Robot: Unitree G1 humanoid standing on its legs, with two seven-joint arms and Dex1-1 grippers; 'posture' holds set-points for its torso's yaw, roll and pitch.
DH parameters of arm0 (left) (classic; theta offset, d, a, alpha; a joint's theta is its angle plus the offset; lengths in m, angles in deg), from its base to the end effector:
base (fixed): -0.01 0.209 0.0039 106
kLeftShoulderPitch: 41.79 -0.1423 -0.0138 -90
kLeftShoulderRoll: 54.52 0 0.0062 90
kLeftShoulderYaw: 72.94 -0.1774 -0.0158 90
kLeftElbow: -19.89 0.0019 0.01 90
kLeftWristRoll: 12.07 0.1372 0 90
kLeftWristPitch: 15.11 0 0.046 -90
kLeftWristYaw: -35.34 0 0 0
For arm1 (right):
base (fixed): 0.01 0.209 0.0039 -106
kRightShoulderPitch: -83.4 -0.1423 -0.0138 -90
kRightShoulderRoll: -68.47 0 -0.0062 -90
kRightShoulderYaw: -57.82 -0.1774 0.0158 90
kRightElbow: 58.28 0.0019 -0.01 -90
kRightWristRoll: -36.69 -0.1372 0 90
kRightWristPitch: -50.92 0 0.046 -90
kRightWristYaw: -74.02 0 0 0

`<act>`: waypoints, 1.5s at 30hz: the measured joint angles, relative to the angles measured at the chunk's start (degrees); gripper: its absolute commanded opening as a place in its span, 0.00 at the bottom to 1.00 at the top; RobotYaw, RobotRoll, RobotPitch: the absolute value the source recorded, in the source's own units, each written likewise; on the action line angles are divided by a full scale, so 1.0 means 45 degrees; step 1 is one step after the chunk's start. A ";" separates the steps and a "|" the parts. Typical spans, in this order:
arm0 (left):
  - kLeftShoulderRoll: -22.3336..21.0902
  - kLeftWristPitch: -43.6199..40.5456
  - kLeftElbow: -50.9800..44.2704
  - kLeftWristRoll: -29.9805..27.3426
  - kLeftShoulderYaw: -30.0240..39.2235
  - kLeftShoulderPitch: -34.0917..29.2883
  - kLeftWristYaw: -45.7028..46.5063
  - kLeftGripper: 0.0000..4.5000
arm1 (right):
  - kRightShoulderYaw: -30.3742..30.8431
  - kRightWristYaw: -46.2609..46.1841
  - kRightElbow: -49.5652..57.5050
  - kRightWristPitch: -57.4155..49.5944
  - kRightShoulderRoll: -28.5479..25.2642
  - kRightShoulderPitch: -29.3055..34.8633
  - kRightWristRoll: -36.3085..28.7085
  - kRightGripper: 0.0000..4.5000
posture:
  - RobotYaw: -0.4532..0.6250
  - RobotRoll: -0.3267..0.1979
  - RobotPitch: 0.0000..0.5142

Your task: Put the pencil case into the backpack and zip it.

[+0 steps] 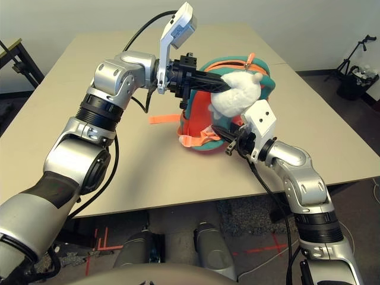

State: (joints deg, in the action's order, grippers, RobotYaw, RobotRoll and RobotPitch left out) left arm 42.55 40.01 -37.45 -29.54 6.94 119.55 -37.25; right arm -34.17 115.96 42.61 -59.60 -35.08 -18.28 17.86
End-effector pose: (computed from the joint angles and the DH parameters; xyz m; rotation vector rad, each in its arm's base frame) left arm 0.3425 0.0677 0.2641 0.1345 0.1082 -1.6261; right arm 0.2329 -0.2199 0.1354 -0.2029 0.0429 0.7780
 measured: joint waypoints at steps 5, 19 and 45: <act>-0.0620 0.0020 -0.0001 -0.0067 0.0079 0.0129 -0.0205 0.00 | 0.0004 -0.0037 -0.0162 0.0073 0.0080 -0.0044 0.0001 0.10 | 0.16 0.62 0.00; -0.2839 -0.1471 -0.0563 -0.0726 0.0984 0.1136 -0.0998 0.00 | 0.0004 -0.0030 -0.0552 0.0192 0.0085 -0.0204 -0.0004 0.10 | 0.19 0.62 0.00; -0.5314 -0.1330 -0.0276 -0.0284 0.0926 -0.2284 -0.0982 0.00 | 0.0034 0.0177 -0.0925 0.0323 -0.0005 -0.0503 -0.0005 0.10 | 0.20 0.62 0.00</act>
State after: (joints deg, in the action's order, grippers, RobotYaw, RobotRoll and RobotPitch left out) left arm 18.64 34.03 -38.69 -30.82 11.11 109.27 -41.67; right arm -34.01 116.76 38.45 -58.14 -35.10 -20.54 17.84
